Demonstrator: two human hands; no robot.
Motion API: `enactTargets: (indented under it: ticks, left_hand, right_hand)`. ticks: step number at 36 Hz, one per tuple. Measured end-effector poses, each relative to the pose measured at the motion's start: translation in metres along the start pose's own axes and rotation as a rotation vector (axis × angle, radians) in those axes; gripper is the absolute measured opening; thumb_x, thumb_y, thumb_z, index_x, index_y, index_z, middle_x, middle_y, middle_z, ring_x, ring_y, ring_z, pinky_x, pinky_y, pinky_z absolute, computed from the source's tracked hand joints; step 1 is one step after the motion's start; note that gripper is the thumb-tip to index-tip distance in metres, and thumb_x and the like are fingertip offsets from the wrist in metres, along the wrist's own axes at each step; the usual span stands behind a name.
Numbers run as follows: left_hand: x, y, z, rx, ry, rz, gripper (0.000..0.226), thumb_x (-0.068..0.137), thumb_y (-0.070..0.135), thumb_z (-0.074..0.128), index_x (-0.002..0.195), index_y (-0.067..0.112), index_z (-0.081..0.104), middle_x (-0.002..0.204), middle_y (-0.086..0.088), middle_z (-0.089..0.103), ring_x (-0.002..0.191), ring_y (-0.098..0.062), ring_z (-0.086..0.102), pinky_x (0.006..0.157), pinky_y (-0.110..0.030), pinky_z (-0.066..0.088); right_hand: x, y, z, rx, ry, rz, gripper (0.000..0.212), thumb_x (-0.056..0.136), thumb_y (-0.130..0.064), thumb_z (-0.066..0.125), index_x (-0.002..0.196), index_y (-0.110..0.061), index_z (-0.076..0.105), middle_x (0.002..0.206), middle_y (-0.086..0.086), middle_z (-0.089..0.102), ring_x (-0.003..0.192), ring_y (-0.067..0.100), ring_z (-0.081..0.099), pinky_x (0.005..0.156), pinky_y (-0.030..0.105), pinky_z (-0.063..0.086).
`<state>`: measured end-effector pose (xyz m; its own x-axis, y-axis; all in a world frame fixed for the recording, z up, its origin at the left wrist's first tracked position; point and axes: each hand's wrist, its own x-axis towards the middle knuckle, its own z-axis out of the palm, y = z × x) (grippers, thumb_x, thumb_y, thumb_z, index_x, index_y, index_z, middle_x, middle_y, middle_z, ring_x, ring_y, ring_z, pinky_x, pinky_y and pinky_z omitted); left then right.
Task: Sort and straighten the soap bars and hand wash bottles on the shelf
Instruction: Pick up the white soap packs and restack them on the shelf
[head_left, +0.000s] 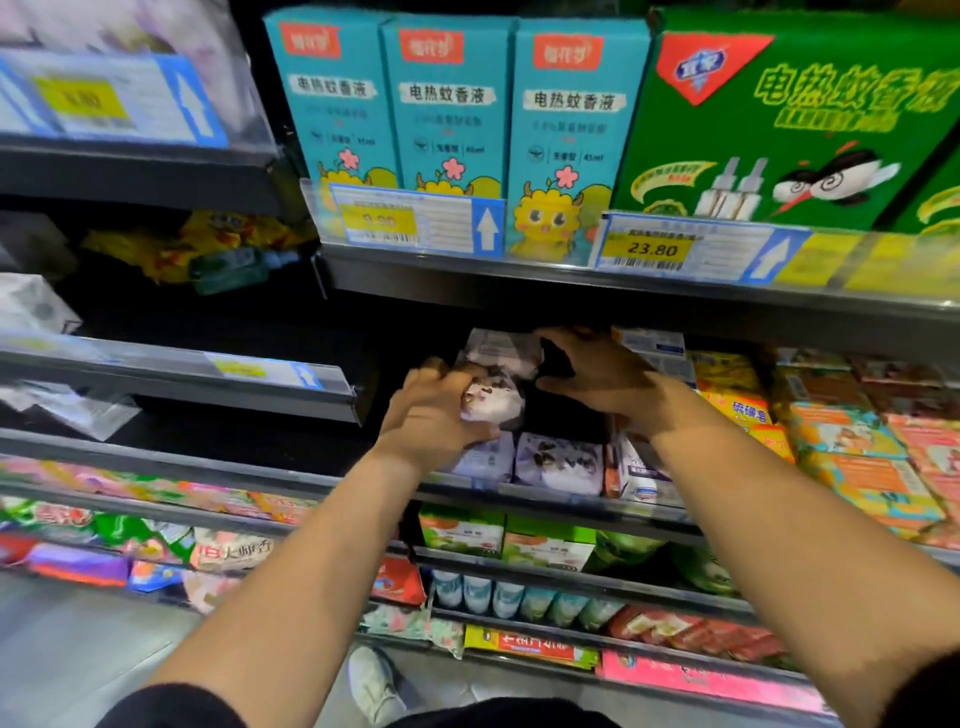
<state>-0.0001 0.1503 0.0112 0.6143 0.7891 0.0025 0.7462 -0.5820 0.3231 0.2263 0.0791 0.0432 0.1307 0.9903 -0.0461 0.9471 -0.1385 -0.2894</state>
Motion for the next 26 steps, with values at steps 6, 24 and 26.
enactTargets:
  ticks: [6, 24, 26]
  left_hand:
    - [-0.016, -0.006, 0.007, -0.001, 0.124, -0.123, 0.083, 0.065, 0.080, 0.060, 0.125, 0.022, 0.053, 0.122, -0.003, 0.047, 0.118, -0.027, 0.049, 0.101, -0.031, 0.041]
    - [-0.005, 0.008, -0.015, 0.070, -0.103, -0.153, 0.079, 0.077, 0.069, 0.065, 0.139, 0.023, 0.049, 0.138, -0.007, 0.052, 0.129, -0.032, 0.044, 0.103, -0.040, 0.043]
    - [-0.004, 0.008, -0.019, 0.068, -0.119, -0.161, 0.080, 0.070, 0.076, 0.064, 0.132, 0.025, 0.056, 0.131, -0.004, 0.059, 0.125, -0.030, 0.050, 0.101, -0.039, 0.046]
  right_hand:
    - [0.005, -0.005, -0.001, 0.108, 0.052, -0.065, 0.080, 0.087, -0.029, 0.077, 0.153, -0.010, 0.036, 0.153, 0.013, 0.045, 0.139, 0.027, 0.043, 0.094, 0.003, 0.020]
    - [0.029, -0.007, 0.023, 0.061, -0.064, 0.132, 0.090, 0.067, -0.055, 0.085, 0.142, -0.026, 0.045, 0.146, 0.008, 0.049, 0.133, 0.033, 0.045, 0.106, 0.045, 0.044]
    - [0.027, -0.009, 0.022, 0.130, -0.043, 0.115, 0.076, 0.066, -0.051, 0.087, 0.129, -0.021, 0.055, 0.130, 0.008, 0.062, 0.119, 0.029, 0.058, 0.099, 0.042, 0.049]
